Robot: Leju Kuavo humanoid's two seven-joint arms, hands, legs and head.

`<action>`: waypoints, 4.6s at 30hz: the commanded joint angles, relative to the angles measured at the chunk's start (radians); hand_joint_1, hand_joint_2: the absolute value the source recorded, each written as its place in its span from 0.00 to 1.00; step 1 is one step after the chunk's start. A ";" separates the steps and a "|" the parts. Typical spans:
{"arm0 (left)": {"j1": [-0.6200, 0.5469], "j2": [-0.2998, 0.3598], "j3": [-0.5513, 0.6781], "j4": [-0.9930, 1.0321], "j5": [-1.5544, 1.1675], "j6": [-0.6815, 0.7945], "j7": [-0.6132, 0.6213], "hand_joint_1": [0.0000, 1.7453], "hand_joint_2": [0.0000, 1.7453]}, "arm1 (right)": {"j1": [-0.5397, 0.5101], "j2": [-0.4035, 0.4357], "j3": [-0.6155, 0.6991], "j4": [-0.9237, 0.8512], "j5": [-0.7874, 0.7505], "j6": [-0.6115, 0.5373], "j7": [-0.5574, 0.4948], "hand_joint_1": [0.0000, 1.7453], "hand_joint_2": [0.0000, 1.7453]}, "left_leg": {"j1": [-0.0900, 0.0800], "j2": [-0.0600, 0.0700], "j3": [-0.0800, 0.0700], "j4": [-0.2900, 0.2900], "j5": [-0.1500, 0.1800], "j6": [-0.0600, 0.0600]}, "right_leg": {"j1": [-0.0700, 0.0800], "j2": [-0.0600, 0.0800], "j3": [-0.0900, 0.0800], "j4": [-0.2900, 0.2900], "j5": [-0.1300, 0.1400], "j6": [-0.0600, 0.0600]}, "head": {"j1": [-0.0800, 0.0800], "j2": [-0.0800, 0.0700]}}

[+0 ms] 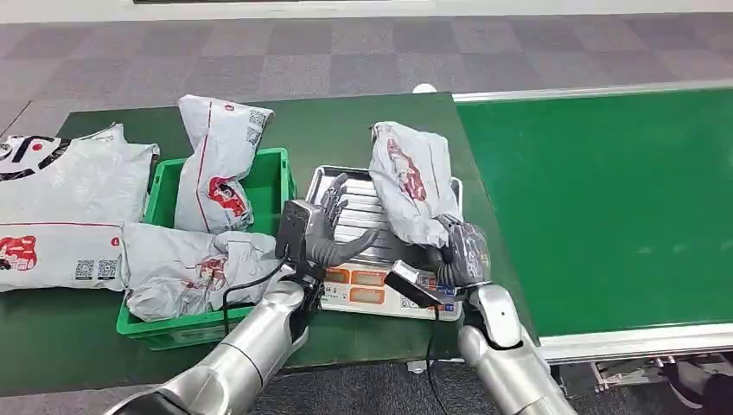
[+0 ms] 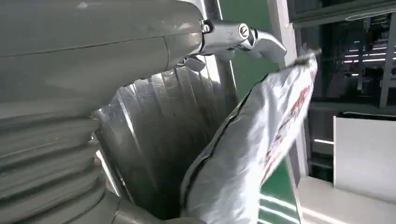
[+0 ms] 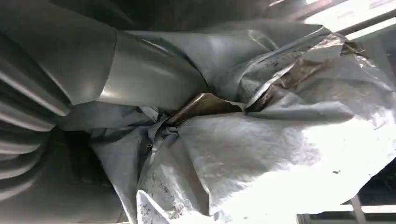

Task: Moved the parcel from conveyor to table for the left to box.

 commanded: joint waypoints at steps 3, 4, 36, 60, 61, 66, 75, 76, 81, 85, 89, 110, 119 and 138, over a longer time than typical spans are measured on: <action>-0.048 0.021 -0.154 0.042 0.066 0.098 -0.058 0.00 1.00 | -0.250 0.158 0.147 0.424 -0.152 0.098 -0.132 1.00 1.00 | 0.000 0.006 0.002 -0.001 0.000 -0.001 | 0.001 0.006 0.000 -0.001 0.002 -0.001 | 0.000 0.000; -0.049 0.021 -0.174 0.037 0.062 0.121 -0.060 0.00 1.00 | -0.252 0.166 0.155 0.432 -0.171 0.104 -0.144 1.00 1.00 | 0.001 0.004 0.001 0.000 0.000 -0.001 | 0.001 0.005 0.000 0.000 0.001 -0.001 | 0.000 0.000; -0.173 0.046 -0.727 0.185 -0.692 0.252 0.468 1.00 1.00 | -0.087 0.038 -0.173 -0.032 -0.985 0.341 -0.530 0.00 1.00 | -0.001 -0.007 -0.002 -0.001 0.001 0.000 | -0.001 -0.007 0.000 -0.001 0.000 -0.002 | 0.000 0.000; -0.225 0.118 -0.663 0.178 -0.908 0.196 0.556 1.00 1.00 | -0.047 0.015 -0.222 -0.253 -1.240 0.415 -0.596 0.00 1.00 | -0.001 -0.002 0.002 -0.001 0.001 0.000 | -0.001 -0.002 0.000 0.001 -0.001 -0.002 | 0.000 0.000; -0.229 0.123 -0.637 0.176 -0.903 0.218 0.563 1.00 1.00 | -0.052 0.020 -0.230 -0.252 -1.257 0.405 -0.587 0.00 1.00 | -0.001 -0.002 0.003 -0.002 0.001 -0.001 | -0.001 -0.002 0.001 0.001 0.000 -0.002 | 0.000 0.000; -0.237 0.128 -0.597 0.172 -0.900 0.238 0.563 1.00 1.00 | -0.066 0.023 -0.236 -0.229 -1.270 0.388 -0.586 0.00 1.00 | -0.001 -0.002 0.002 -0.001 0.001 0.000 | -0.001 -0.002 0.000 0.002 0.000 -0.002 | 0.000 0.000; -0.339 0.165 -0.338 0.070 -0.929 0.478 0.534 1.00 1.00 | -0.111 0.040 -0.239 -0.139 -1.270 0.350 -0.578 0.00 1.00 | 0.000 -0.002 -0.002 0.001 0.003 -0.002 | 0.000 -0.002 -0.003 0.003 0.001 -0.003 | 0.000 0.000; -0.335 0.177 -0.311 0.042 -0.963 0.562 0.550 1.00 1.00 | -0.116 0.042 -0.238 -0.128 -1.264 0.337 -0.572 0.00 1.00 | 0.000 -0.003 -0.001 0.000 0.003 -0.002 | 0.000 -0.002 -0.002 0.002 0.002 -0.003 | 0.000 0.000; -0.310 0.228 -0.221 -0.050 -1.071 0.655 0.580 1.00 1.00 | -0.095 0.028 -0.235 -0.148 -1.261 0.306 -0.556 0.00 1.00 | 0.000 -0.001 0.001 -0.002 0.003 -0.002 | 0.000 0.000 0.000 0.001 0.001 -0.003 | 0.000 0.000; -0.251 0.246 -0.090 -0.130 -1.188 0.676 0.608 1.00 1.00 | -0.075 0.015 -0.230 -0.164 -1.251 0.284 -0.535 0.00 1.00 | 0.000 -0.002 0.000 -0.001 0.003 -0.002 | 0.000 -0.001 -0.001 0.002 0.001 -0.003 | 0.000 0.000; -0.189 0.283 -0.001 -0.191 -1.325 0.679 0.666 1.00 1.00 | -0.038 -0.006 -0.227 -0.178 -1.252 0.275 -0.528 0.00 1.00 | -0.001 -0.002 0.003 -0.003 0.003 -0.002 | -0.001 -0.002 0.001 0.000 0.001 -0.003 | 0.000 0.000; 0.166 0.527 0.325 -0.438 -1.631 0.454 0.888 1.00 1.00 | 0.078 -0.034 -0.296 -0.278 -1.174 0.314 -0.487 0.00 1.00 | -0.001 0.003 0.002 -0.003 0.001 -0.004 | -0.001 0.004 -0.001 0.001 -0.001 -0.004 | 0.000 0.000; 0.151 0.646 0.370 -0.389 -1.640 0.390 0.832 0.11 1.00 | 0.142 -0.068 -0.307 -0.344 -1.179 0.320 -0.482 0.00 1.00 | 0.002 0.004 0.002 -0.001 -0.001 -0.006 | 0.003 0.006 -0.003 0.004 -0.004 -0.007 | 0.000 0.000; 0.118 0.546 0.331 -0.421 -1.168 0.403 0.499 0.00 1.00 | 0.006 -0.111 -0.208 -0.144 -1.179 0.333 -0.473 0.00 1.00 | 0.002 0.001 0.001 -0.002 0.000 -0.007 | 0.002 0.002 -0.003 0.004 -0.002 -0.008 | 0.000 0.000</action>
